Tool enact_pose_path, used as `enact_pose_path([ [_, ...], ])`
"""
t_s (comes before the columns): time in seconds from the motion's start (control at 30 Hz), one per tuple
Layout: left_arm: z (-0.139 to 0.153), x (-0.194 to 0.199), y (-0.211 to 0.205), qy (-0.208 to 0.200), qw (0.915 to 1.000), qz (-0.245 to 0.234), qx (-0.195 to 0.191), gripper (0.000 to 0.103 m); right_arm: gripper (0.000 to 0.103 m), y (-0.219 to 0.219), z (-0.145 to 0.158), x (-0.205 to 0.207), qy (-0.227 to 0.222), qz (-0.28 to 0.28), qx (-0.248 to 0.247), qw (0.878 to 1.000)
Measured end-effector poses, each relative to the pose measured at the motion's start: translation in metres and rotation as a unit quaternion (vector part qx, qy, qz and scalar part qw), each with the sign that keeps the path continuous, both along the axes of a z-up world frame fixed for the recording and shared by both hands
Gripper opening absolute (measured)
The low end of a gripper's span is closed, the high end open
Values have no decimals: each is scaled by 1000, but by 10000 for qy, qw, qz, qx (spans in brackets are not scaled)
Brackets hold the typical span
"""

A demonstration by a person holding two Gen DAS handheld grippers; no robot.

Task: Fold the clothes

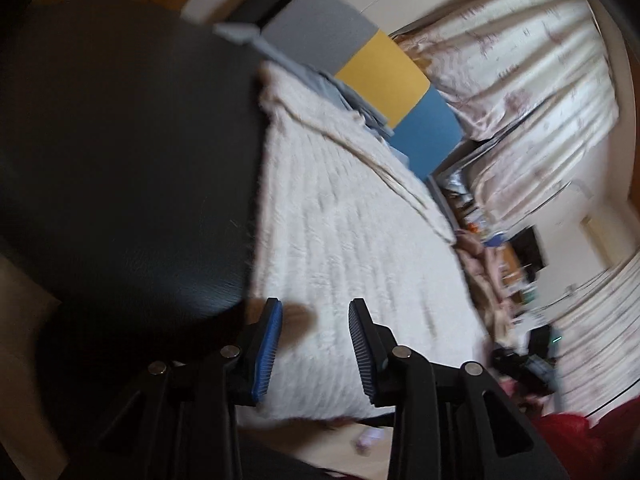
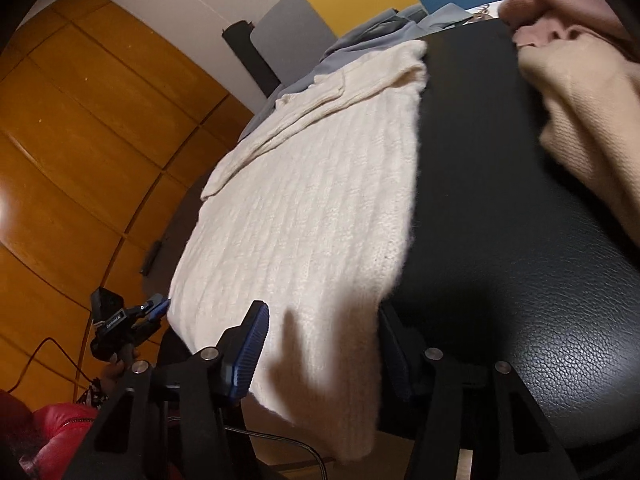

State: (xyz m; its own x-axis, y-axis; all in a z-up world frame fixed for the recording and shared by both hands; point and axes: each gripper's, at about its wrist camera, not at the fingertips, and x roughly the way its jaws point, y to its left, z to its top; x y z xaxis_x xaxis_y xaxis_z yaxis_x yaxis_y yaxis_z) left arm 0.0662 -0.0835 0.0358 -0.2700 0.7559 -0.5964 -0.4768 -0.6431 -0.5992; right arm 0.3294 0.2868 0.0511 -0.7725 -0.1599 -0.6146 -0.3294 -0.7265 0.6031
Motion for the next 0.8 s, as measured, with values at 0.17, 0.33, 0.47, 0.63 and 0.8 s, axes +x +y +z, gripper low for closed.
enact_pose_path([
  [0.17,-20,1,-1,-443,9987,-214,-115,40,55,3,-1,1,11,103,-60,9999],
  [0.33,-29,8,-8,-400,9967,-67,710,60,56,5,-4,0,130,302,-237,9992],
  [0.47,-30,5,-4,-457,9962,-108,736,64,56,4,-8,-3,276,420,-429,9978],
  [0.63,-32,1,-3,-631,9946,-282,768,65,56,-2,-7,-4,259,625,-499,9965],
  [0.8,-38,-1,1,-1159,9850,-613,1126,62,56,-5,-9,-1,226,719,-479,9960],
])
